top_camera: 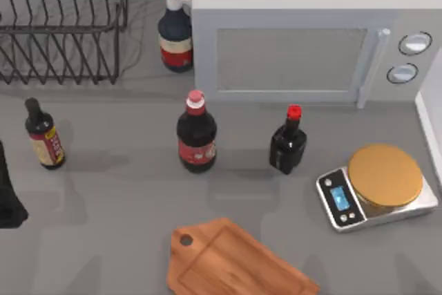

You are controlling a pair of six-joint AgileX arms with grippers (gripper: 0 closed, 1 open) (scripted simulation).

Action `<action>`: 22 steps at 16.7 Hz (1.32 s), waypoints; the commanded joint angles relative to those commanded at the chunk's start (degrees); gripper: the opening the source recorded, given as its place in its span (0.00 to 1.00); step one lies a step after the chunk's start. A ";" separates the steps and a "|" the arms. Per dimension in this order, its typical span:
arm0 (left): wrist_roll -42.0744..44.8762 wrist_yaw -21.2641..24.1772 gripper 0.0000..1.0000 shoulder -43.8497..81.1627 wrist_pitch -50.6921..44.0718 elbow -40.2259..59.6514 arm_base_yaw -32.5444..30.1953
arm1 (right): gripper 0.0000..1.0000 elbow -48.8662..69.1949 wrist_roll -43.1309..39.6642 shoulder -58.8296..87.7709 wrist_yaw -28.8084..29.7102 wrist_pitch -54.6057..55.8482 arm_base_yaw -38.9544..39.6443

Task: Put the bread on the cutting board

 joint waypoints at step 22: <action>8.67 -0.01 1.00 94.14 -49.53 69.11 10.65 | 1.00 0.00 0.00 0.00 0.00 0.00 0.00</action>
